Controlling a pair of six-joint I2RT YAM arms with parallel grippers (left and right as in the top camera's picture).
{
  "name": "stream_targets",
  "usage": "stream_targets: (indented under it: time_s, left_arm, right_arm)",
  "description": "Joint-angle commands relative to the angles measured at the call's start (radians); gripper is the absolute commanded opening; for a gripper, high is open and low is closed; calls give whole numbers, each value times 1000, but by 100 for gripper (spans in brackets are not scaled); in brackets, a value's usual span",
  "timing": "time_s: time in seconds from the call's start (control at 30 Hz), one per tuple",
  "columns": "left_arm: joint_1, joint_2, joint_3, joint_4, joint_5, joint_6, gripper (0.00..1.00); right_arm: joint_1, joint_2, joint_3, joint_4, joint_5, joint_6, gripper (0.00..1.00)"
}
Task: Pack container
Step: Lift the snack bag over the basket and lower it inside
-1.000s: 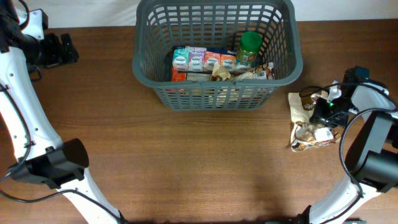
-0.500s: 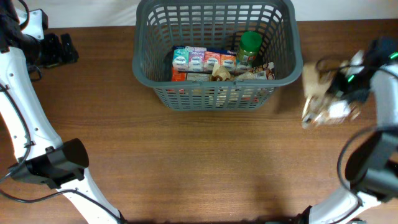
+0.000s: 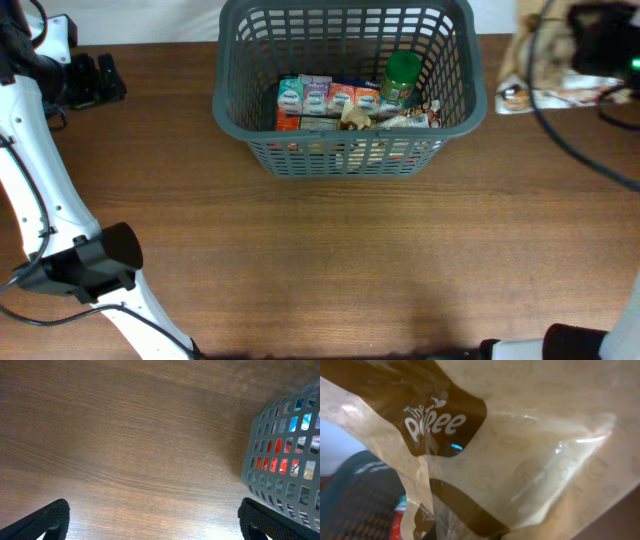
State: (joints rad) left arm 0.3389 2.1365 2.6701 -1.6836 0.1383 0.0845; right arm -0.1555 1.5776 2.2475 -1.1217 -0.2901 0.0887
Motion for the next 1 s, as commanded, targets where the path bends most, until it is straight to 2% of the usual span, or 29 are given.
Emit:
stream_targets:
  time_s: [0.0,0.1,0.33,0.5,0.6,0.77,0.97]
  left_arm:
    - [2,8,-5,-2,-4,-13,99]
    - [2,8,-5,-2,-4,-13,99]
    - [2,8,-5,-2,-4,-13,99]
    - [2,8,-5,-2,-4,-13,99]
    - [2,8,-5,-2,-4,-13,99]
    - [2,8,-5,-2,-4,-13,99]
    - [2,8,-5,-2,-4,-13,99]
  right_arm:
    - [131,74,-24,53,-16,6,4]
    - [222,137,-24,127,-8,30,4]
    - [361,342,-24,216,172,303,4]
    - [417,478,-24,219,169,307,4]
    - [445,535,-24,215,163,219,4]
    - [480,592,-24,208,105,-42,4]
    - [488,618,-24,123,-58,-527,4]
